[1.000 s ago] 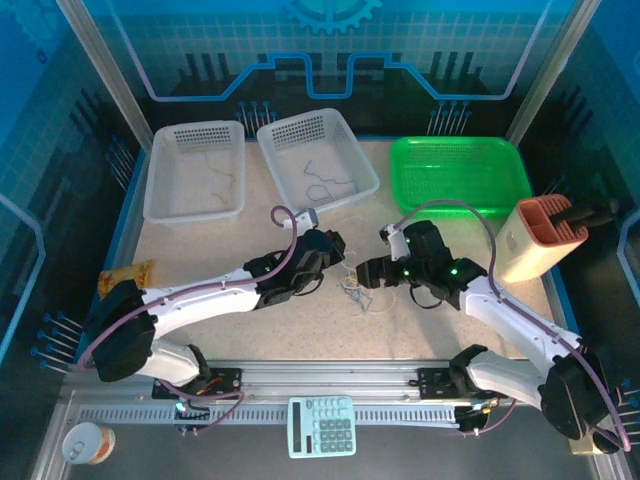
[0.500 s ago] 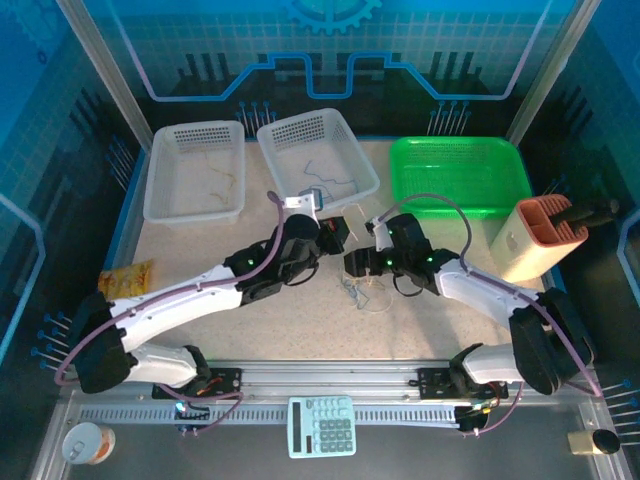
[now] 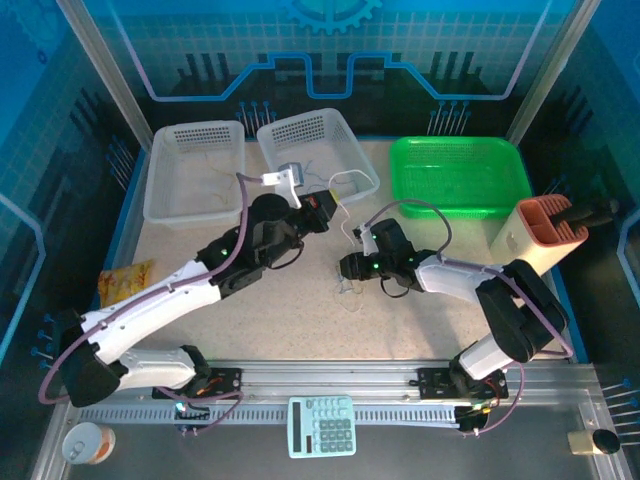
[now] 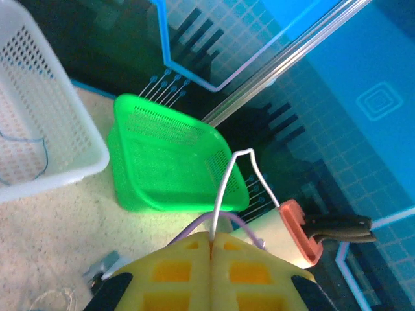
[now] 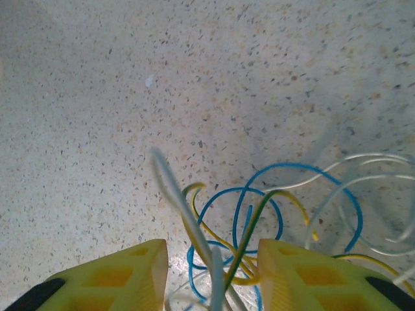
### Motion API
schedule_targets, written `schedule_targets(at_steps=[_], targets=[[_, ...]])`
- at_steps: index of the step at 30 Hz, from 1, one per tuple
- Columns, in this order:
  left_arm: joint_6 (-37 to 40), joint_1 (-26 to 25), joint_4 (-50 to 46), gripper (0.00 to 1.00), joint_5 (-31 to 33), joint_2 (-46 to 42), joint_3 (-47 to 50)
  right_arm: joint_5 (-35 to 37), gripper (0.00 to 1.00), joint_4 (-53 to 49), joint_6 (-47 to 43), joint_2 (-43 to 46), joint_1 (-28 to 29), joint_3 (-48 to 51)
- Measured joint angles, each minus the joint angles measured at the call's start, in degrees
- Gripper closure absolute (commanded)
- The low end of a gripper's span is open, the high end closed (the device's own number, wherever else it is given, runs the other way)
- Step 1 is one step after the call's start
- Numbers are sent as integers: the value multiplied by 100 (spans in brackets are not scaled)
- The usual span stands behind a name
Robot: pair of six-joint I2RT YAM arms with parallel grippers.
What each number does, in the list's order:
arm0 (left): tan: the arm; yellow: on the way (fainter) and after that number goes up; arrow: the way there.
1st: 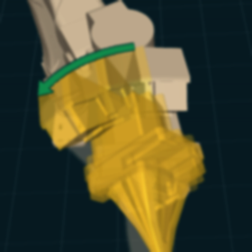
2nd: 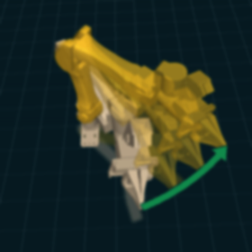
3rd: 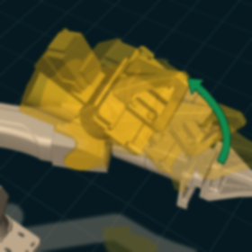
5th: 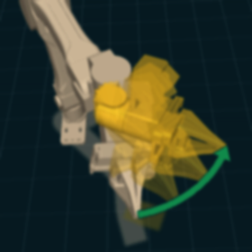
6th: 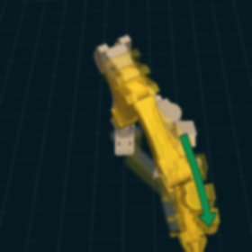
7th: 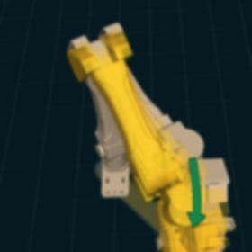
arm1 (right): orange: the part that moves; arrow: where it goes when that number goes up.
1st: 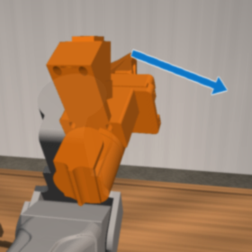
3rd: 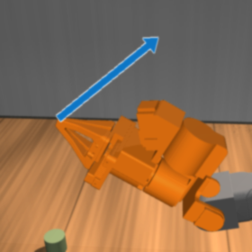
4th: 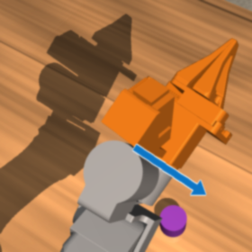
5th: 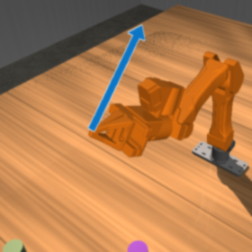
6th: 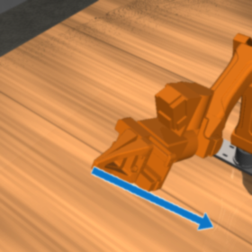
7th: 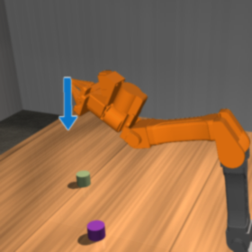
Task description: Untangle the cables
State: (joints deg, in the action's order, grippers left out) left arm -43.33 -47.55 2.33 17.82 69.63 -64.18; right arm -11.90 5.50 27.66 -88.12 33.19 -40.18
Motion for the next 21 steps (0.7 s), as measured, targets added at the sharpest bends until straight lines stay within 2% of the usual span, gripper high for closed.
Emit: schedule_targets(at_steps=[5,11,15,21], targets=[[267,146,-37,100,-61,-125,-479,66,55,39,48,-55,92,0],[544,238,-39,100,-109,-188,-761,142,44,59,85,-55,138,0],[684,319,-63,100,-122,-188,-929,162,46,59,85,-59,142,0],[944,387,-85,100,-133,-188,-1351,208,55,66,96,-129,166,9]])
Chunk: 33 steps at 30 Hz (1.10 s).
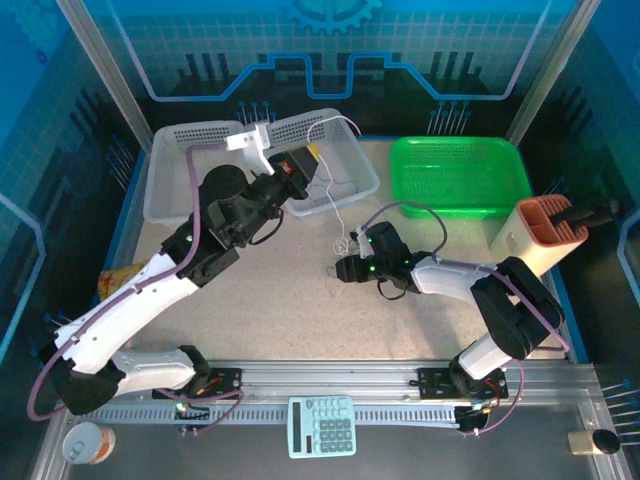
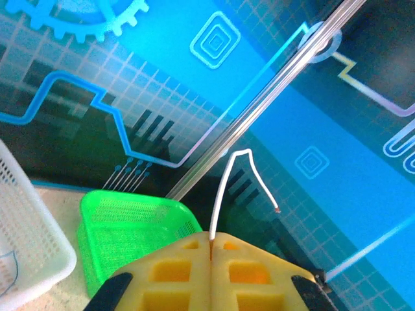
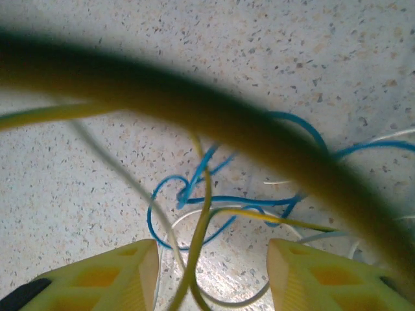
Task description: Untangle the cables
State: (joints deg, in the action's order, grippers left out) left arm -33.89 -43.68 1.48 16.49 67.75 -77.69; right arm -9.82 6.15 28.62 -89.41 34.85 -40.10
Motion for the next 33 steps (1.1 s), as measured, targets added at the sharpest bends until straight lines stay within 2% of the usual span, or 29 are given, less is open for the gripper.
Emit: schedule_targets(at_steps=[5,12,17,18,20,23,25,28,33], targets=[[258,96,-37,100,-17,0,-431,20,61,81,17,-44,4,50],[560,190,-131,100,-90,2,-885,37,88,157,44,-186,9,79],[734,286,-210,100,-149,81,-1379,35,88,216,55,-299,11,136],[750,299,-212,100,-166,96,-1467,35,86,223,57,-308,13,151],[782,304,-223,100,-201,98,-1563,35,76,229,61,-315,26,153],[820,304,-229,100,-245,92,-1545,24,52,208,44,-315,52,146],[820,304,-214,100,-247,61,-1388,17,42,111,42,-308,68,105],[813,308,-157,100,-271,-61,-894,17,32,-157,-39,-186,83,-28],[791,326,-46,100,-334,-245,-4,35,24,-640,-199,363,87,-411]])
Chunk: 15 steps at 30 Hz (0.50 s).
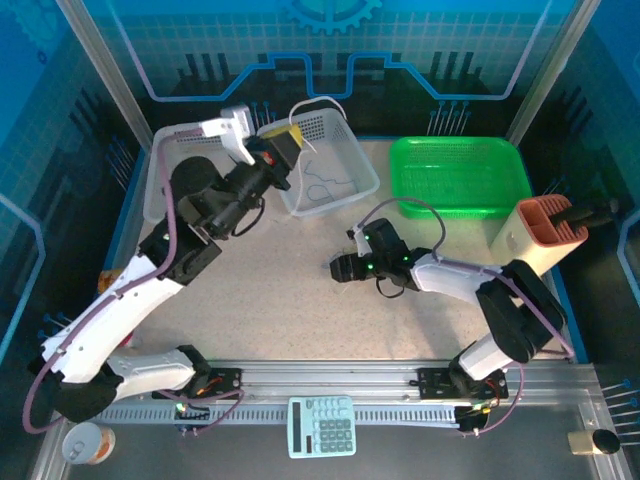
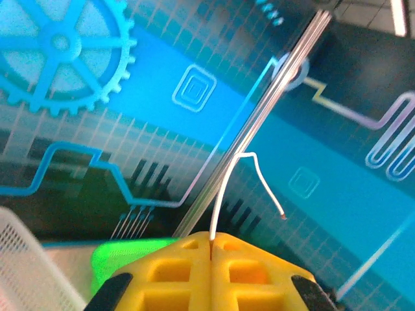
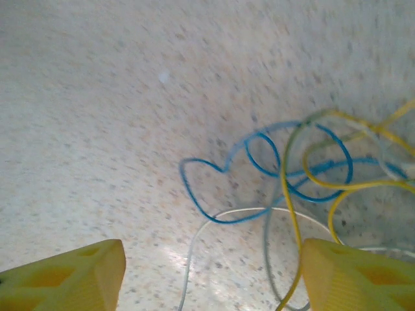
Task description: Untangle the cables
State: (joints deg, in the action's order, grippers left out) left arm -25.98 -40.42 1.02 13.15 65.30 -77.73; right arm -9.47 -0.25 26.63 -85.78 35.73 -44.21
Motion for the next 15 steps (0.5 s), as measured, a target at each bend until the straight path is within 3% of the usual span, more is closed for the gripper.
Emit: schedule_targets(at_steps=[15], targets=[[48,57,968,100,-407,-321,1388,201,16,-1587,-341,1602,-70,-1027]])
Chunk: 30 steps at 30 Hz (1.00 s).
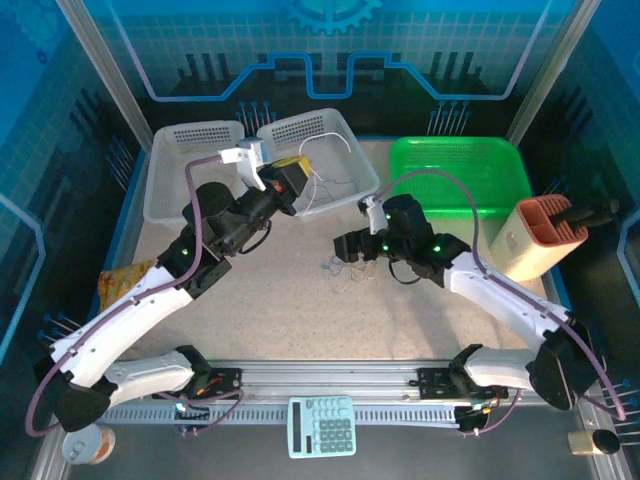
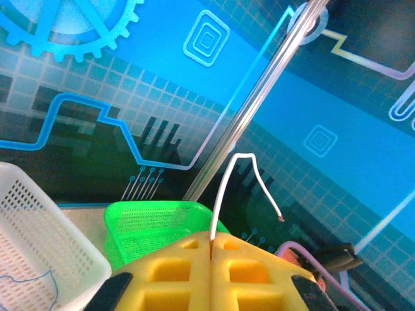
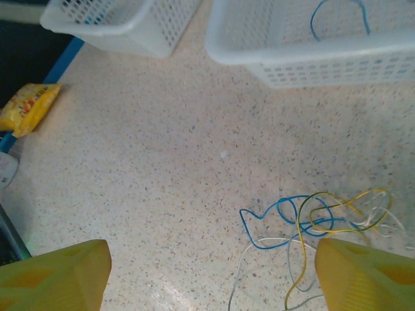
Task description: Untangle the cables
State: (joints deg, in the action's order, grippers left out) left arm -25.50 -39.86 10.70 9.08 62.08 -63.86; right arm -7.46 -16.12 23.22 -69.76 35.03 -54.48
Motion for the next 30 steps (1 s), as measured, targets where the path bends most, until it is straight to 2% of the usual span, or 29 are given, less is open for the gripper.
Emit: schedule_targets(at_steps=[7,14,21,30], targets=[[39,2,286,100,-153,-2,177,-52,18,-658,-11,601,-337,-437],[42,2,538,100,-256,-55,555,-234,19,-962,299,874,-372,-1169],[37,2,605,100,-348,-57,767,-555,18,-835,778,1097,-446,-1602],[-81,2,927,100,-553,-48,994,-1141,18,-116,1508,815,-667,-1753]])
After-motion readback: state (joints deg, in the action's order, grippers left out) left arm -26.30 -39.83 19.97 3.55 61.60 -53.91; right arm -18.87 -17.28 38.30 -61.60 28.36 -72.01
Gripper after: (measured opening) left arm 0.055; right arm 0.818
